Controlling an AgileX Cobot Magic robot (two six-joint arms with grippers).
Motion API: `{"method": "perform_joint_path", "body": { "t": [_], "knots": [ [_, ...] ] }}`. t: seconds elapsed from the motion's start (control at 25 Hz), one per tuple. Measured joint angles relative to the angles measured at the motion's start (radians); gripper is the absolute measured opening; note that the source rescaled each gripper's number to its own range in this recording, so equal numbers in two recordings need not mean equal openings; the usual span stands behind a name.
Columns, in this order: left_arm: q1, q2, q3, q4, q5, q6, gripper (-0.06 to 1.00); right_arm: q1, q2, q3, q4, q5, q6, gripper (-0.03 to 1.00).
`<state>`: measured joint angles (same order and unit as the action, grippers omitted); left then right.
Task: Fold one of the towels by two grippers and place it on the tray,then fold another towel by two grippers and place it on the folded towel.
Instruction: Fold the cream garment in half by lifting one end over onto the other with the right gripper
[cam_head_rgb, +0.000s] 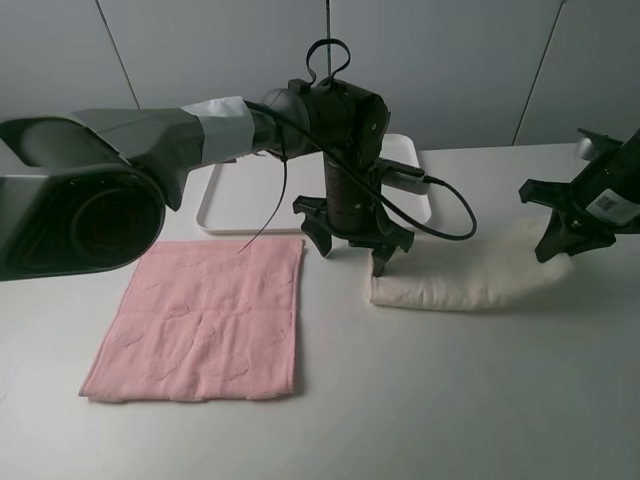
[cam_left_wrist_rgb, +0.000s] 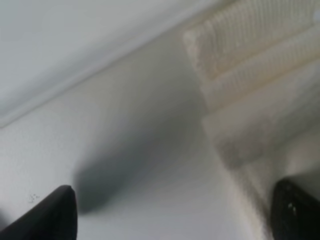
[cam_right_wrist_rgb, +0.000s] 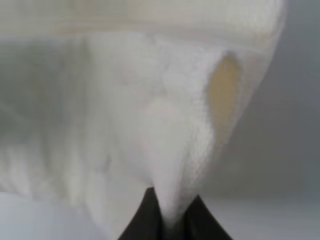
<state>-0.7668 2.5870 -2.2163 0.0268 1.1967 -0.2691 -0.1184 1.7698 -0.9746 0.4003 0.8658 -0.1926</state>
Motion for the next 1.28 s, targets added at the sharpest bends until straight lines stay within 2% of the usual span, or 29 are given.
{"method": "perform_joint_path", "body": {
  "t": [0.16,0.36,0.64,0.76,0.92,1.28],
  "knots": [
    [0.0,0.0,0.0,0.0,0.0,0.007,1.0,0.0,-0.004,0.0,0.119,0.063,-0.067,0.03],
    [0.0,0.0,0.0,0.001,0.0,0.015,1.0,0.008,-0.004,0.002,0.275,0.084,-0.141,0.03],
    [0.002,0.0,0.0,0.001,0.001,0.021,1.0,0.148,0.007,0.021,0.394,0.023,-0.21,0.03],
    [0.021,0.0,0.0,-0.019,0.008,0.026,1.0,0.163,0.028,0.029,0.508,0.011,-0.283,0.03],
    [0.054,0.002,0.0,-0.071,0.016,0.045,1.0,0.165,0.051,0.06,0.606,-0.022,-0.347,0.03],
    [0.077,0.002,0.0,-0.089,0.022,0.063,1.0,0.165,0.118,0.181,1.023,-0.028,-0.649,0.02]
  ]
}}
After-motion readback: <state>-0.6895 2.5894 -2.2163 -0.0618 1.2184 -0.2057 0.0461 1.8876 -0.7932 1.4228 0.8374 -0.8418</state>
